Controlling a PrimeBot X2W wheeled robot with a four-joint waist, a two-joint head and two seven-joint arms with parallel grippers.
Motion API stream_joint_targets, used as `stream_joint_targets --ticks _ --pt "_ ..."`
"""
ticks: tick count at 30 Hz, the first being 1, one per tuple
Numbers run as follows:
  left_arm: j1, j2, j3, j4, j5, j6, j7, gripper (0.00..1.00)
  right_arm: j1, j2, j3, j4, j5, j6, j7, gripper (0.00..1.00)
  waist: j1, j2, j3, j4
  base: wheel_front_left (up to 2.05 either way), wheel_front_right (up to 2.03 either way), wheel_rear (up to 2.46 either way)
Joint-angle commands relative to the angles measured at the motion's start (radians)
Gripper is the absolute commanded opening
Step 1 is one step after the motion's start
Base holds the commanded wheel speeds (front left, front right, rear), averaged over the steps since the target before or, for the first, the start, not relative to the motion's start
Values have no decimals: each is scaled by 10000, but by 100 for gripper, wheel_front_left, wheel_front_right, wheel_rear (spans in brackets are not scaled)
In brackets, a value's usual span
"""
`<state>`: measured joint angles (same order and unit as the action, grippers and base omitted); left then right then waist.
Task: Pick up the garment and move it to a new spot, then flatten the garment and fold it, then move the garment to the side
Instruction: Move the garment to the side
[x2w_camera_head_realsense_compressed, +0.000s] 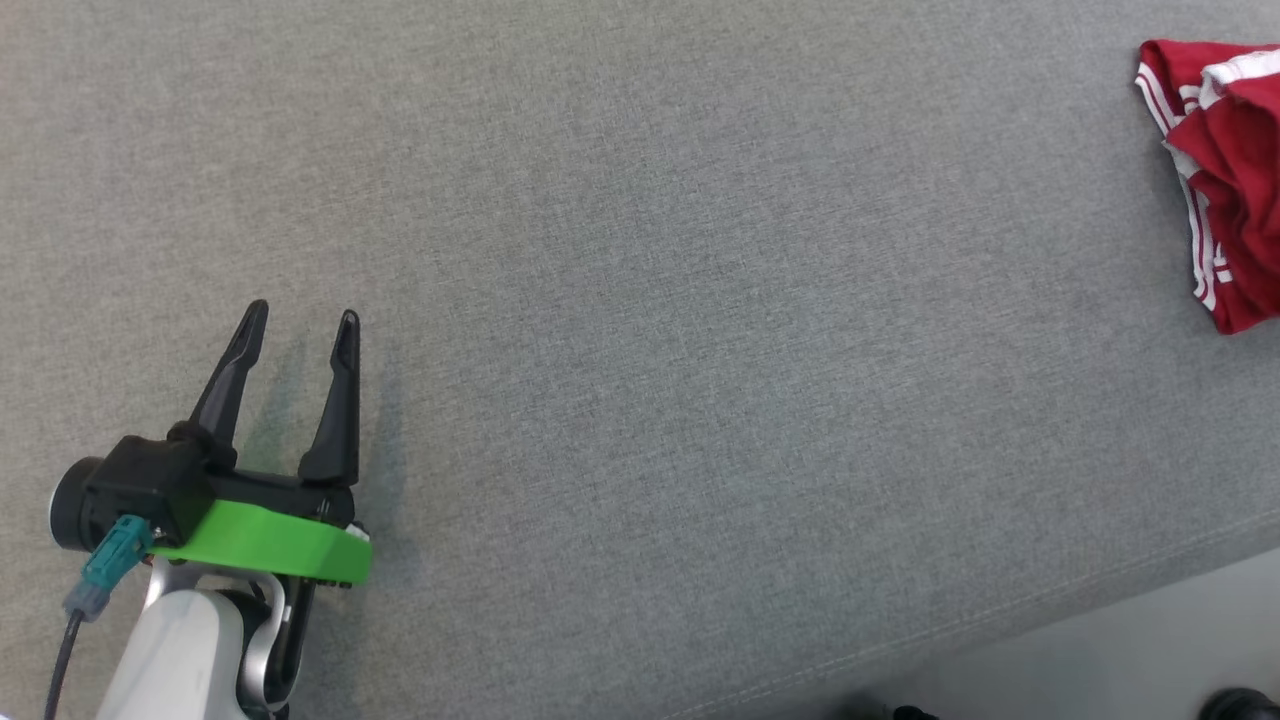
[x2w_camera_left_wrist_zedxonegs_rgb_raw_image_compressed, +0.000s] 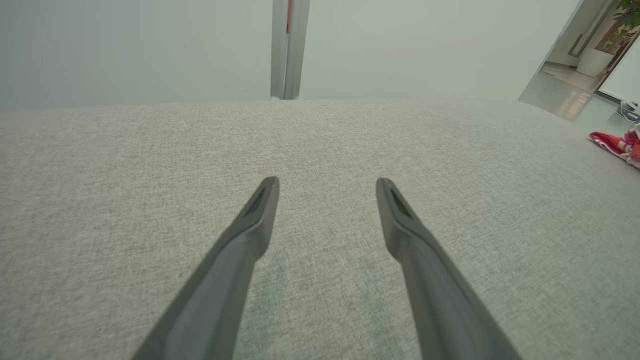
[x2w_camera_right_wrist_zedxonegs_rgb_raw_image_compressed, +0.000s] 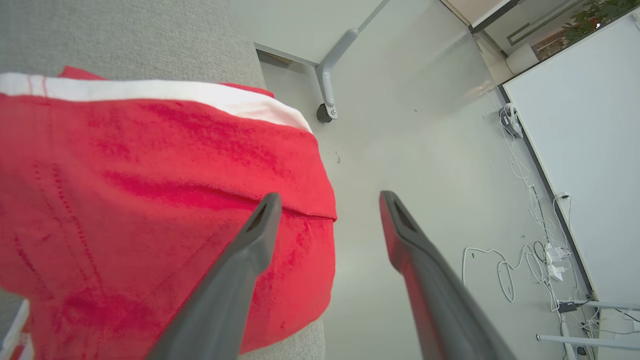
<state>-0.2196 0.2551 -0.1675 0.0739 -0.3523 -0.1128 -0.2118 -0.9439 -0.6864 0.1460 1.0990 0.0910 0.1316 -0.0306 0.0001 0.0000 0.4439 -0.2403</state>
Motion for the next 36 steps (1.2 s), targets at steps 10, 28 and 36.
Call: stream_joint_targets --ticks 10,28,36 --pt "327 -593 -67 851 -329 78 -386 100 1142 1660 -1596 -649 -465 -20 -1024 100 -1 0 -1752 681 0 0 0" --pt "1705 -1519 924 1631 -270 116 -528 100 7308 3866 -1934 -7540 839 -20 -1082 100 -1 0 -4510 2650 0 0 0" --pt "2199 -1597 1199 1821 -28 2 -530 100 8848 4661 -2099 -9872 616 -20 -14 100 -1 0 -4928 2828 0 0 0"
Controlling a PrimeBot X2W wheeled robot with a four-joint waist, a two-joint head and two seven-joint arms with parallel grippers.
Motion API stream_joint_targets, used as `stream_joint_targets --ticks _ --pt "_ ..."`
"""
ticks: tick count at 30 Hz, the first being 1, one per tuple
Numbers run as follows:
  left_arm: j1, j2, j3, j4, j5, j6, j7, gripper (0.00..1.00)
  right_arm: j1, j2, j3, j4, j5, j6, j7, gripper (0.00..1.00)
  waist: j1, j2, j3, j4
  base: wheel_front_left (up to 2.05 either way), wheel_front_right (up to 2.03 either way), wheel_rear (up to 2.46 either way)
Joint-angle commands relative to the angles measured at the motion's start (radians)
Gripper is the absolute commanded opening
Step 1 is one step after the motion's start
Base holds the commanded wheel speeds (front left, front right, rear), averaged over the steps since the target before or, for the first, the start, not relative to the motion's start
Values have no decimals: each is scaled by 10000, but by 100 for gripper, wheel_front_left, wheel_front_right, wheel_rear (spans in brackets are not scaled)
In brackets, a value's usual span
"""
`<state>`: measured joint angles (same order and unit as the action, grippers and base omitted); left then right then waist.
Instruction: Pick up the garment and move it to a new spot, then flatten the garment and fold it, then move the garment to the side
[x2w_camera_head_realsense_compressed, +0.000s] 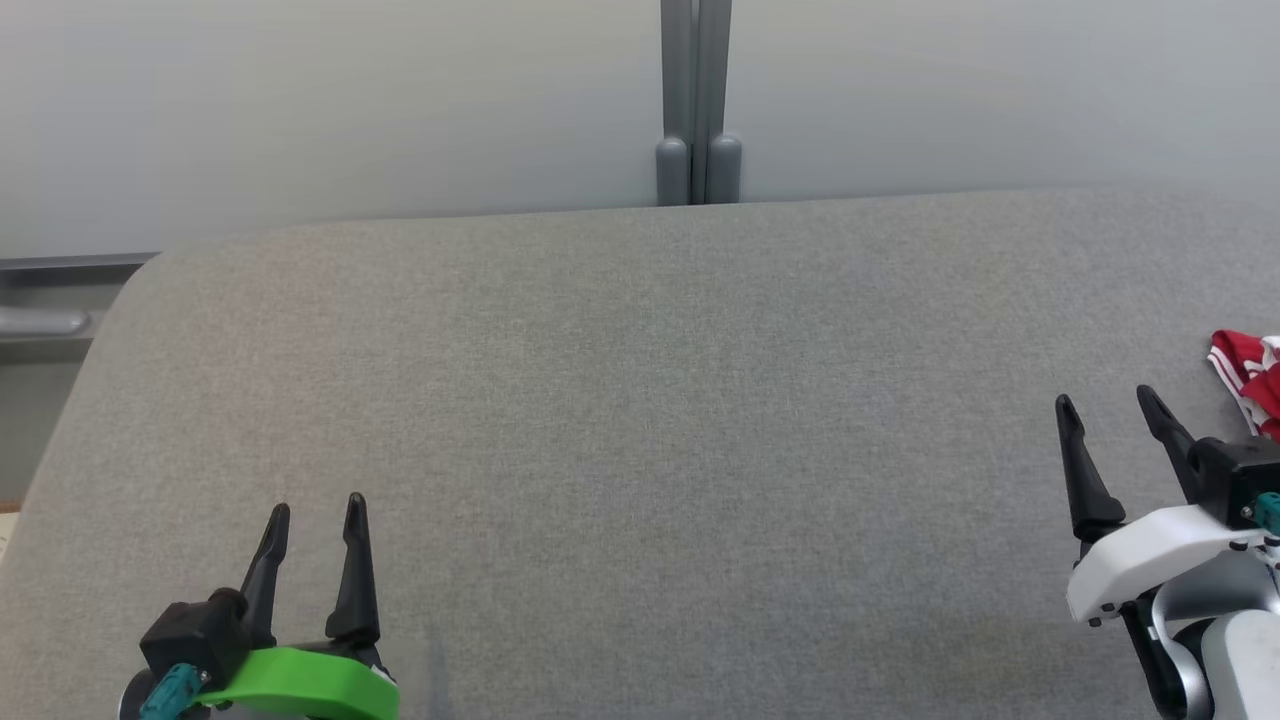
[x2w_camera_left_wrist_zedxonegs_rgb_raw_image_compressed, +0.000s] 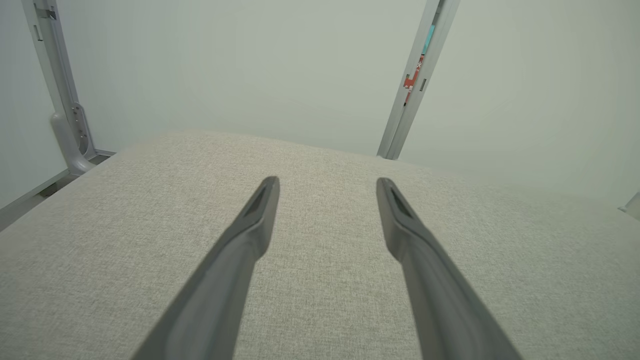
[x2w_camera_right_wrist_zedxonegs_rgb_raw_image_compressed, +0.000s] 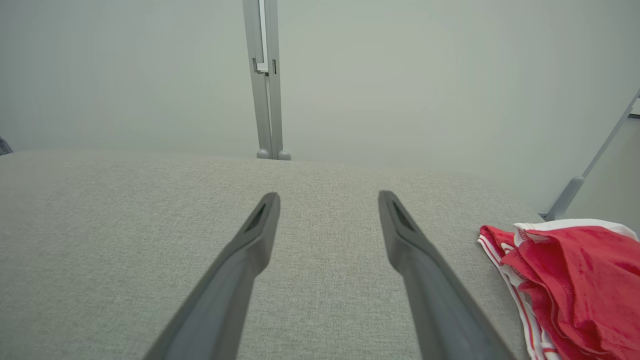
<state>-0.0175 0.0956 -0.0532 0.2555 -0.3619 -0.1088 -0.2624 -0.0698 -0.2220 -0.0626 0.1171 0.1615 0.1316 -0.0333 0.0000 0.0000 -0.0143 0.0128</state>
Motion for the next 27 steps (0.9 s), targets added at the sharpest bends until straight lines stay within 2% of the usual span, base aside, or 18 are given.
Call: stream_joint_targets --ticks 1,6,15,27 --pt "226 -8 77 10 98 -51 -24 100 236 79 2 -221 -132 -20 103 100 0 0 -392 285 0 0 0" --pt "468 -22 121 -20 301 -122 -25 100 580 343 19 -665 -240 -20 313 100 0 0 -539 204 0 0 0" --pt "653 -57 -28 -81 338 -208 -25 100 1019 657 18 -560 -536 -20 238 100 0 0 -655 -170 0 0 0" --pt "593 -64 -102 31 277 -212 -24 100 904 692 218 -253 -544 -20 16 100 0 0 -668 -494 0 0 0"
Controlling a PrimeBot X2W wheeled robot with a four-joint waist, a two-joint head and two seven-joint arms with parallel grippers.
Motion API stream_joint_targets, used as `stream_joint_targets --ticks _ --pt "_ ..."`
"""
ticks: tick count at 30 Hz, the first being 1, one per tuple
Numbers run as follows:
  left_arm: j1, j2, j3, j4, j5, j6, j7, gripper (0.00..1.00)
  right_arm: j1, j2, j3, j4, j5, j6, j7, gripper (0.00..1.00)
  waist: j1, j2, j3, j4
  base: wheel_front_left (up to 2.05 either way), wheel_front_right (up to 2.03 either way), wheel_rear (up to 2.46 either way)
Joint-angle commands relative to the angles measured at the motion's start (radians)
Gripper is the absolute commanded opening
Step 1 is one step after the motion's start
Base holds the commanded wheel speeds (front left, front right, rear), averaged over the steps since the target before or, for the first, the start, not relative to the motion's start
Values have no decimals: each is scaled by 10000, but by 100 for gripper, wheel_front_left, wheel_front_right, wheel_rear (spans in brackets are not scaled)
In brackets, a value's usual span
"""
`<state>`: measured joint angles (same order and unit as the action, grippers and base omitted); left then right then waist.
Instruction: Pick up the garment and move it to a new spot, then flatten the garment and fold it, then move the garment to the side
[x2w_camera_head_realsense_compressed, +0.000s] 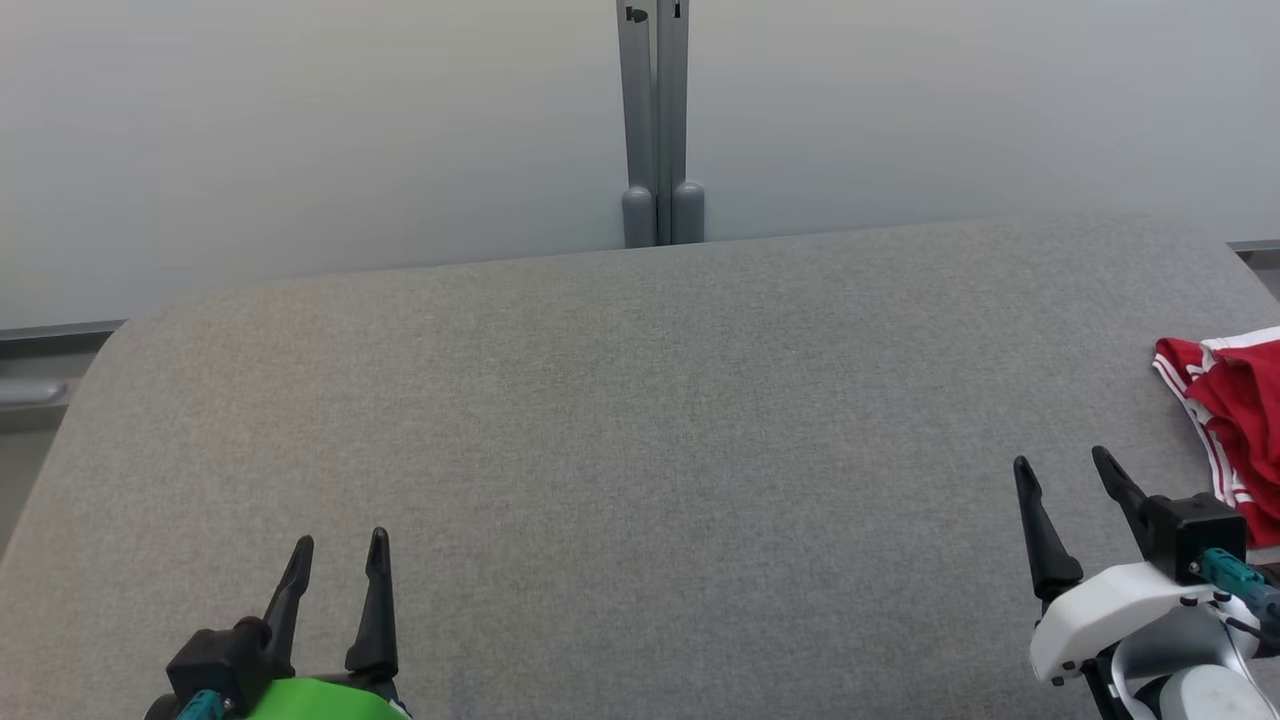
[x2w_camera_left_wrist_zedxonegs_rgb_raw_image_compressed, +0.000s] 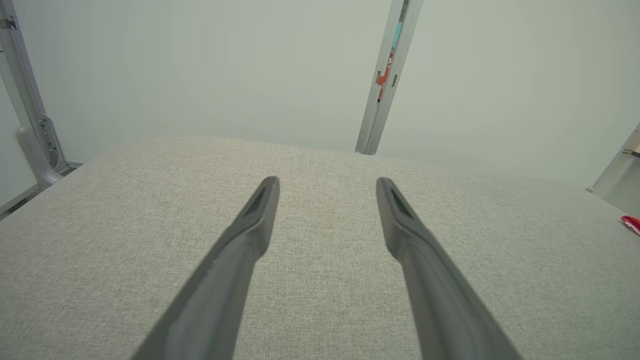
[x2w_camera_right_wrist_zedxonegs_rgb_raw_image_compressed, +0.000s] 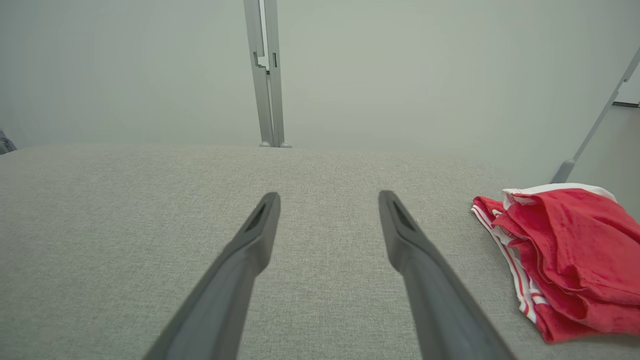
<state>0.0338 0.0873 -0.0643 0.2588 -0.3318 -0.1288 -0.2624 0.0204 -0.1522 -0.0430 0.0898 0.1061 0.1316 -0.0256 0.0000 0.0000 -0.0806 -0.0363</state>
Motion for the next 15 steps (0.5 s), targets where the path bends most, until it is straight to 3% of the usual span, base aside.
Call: stream_joint_targets --ticks 1,15 --pt "77 15 2 11 -28 -13 -24 100 -13 10 37 44 25 -20 -80 100 0 0 -10 -5 0 0 0" --pt "153 72 52 -78 -16 -16 -24 100 31 59 108 202 67 -20 -151 100 0 0 10 46 0 0 0"
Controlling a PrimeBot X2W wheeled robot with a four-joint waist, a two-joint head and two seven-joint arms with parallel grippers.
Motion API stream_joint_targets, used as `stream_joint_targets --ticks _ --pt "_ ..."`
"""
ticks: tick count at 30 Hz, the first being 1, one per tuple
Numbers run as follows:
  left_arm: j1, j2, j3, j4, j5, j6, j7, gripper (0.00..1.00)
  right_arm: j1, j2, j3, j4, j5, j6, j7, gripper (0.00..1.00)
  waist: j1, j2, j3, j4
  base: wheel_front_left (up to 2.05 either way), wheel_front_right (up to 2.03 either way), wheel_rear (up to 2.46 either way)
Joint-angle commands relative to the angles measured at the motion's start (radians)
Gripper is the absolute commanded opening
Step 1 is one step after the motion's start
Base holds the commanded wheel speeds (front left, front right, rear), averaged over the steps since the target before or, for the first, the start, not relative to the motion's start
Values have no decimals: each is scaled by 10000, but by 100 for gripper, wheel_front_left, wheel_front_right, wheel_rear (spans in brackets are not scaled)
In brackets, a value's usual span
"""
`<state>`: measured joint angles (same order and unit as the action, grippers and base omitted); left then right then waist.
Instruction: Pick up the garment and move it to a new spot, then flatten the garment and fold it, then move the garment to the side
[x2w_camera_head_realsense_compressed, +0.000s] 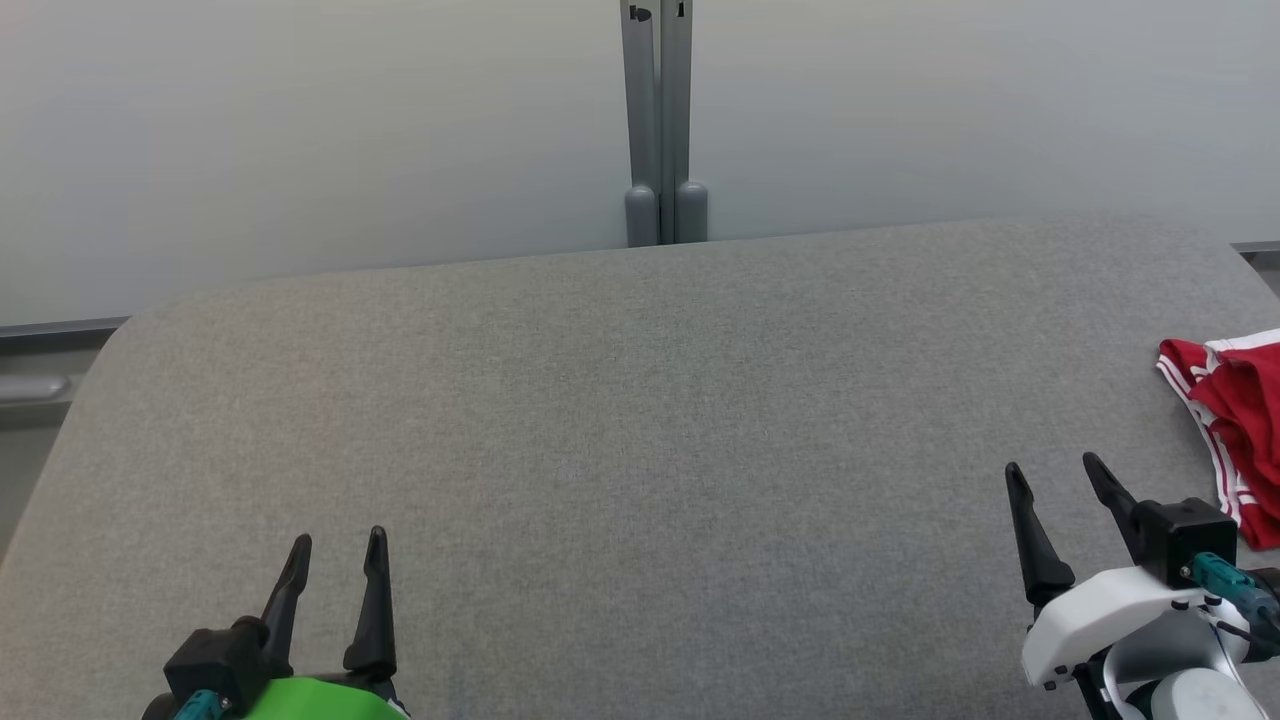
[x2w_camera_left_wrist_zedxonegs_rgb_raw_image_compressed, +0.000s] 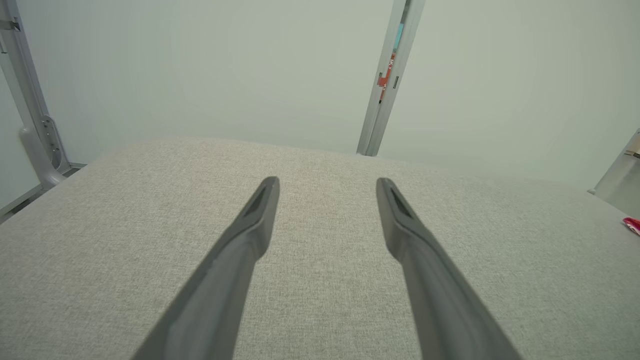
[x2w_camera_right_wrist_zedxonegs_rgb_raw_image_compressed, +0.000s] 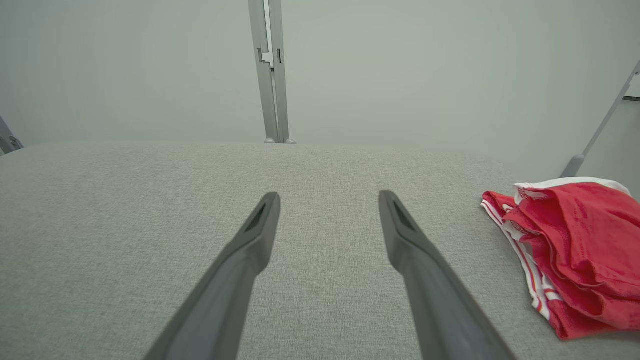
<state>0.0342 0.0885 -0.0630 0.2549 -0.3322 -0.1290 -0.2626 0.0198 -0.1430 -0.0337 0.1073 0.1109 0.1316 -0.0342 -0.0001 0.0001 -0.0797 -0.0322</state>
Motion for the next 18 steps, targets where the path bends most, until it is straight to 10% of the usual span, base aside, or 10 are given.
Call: stream_joint_targets --ticks 1,2,3,18 --pt "161 68 38 -35 -9 -14 -22 100 45 -35 15 34 21 -20 -58 100 1 -1 4 9 0 0 0" --pt "166 73 31 -41 -23 -15 -24 100 48 -32 16 46 28 -20 -66 100 1 -1 9 14 0 0 0" --pt "10 -4 -7 31 -2 2 2 0 7 10 3 42 6 0 -23 0 1 -1 9 13 0 0 0" --pt "168 -172 83 788 -1024 0 377 0 334 385 -30 992 1208 -1 206 0 1 -1 51 29 0 0 0"
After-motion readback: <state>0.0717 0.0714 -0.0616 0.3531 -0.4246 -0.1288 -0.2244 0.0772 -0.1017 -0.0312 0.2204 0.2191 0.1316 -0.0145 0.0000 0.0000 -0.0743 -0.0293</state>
